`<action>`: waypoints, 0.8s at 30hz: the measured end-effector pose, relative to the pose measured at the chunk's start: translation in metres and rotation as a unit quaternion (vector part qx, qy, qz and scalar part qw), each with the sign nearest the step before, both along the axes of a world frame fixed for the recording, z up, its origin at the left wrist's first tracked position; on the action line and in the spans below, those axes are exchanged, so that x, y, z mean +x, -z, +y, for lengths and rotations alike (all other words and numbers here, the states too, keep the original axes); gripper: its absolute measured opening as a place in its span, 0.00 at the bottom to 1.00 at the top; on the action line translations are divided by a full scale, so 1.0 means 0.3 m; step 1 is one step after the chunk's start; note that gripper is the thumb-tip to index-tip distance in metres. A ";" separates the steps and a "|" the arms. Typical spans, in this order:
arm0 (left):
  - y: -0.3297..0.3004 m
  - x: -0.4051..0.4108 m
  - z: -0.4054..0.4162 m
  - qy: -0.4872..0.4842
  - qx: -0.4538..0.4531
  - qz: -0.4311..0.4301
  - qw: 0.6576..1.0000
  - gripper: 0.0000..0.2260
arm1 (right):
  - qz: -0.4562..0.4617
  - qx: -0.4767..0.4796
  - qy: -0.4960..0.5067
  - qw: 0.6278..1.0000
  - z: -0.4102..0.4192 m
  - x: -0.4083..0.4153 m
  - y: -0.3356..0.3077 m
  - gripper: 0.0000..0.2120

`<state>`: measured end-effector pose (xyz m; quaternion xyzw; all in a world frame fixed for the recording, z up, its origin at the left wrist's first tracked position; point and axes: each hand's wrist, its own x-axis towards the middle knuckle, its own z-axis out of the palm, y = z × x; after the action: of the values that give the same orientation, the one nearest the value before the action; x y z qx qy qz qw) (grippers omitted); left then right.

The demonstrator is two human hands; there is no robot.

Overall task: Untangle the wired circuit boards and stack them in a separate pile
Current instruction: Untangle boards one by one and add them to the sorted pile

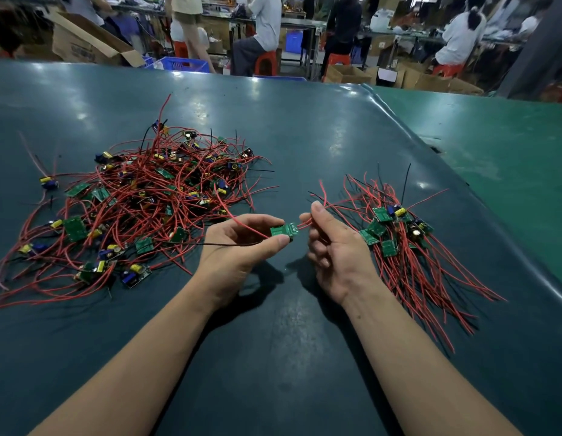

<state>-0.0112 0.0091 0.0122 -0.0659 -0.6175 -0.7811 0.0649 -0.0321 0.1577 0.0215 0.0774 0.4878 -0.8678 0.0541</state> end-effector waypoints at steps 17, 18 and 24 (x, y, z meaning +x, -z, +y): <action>-0.015 -0.006 -0.005 -0.008 0.015 -0.035 0.999 0.09 | 0.033 -0.089 0.069 0.993 0.039 -0.014 -0.010 0.13; -0.015 -0.007 -0.005 -0.006 0.015 -0.036 0.999 0.09 | 0.029 -0.092 0.064 0.993 0.042 -0.012 -0.012 0.15; -0.019 -0.002 -0.004 0.009 0.018 -0.035 0.999 0.10 | 0.015 -0.078 0.057 0.995 0.056 -0.019 -0.013 0.17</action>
<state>-0.0117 0.0080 0.0180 -0.0431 -0.6049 -0.7942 0.0373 -0.0377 0.1744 0.0254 0.0880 0.4142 -0.9059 0.0033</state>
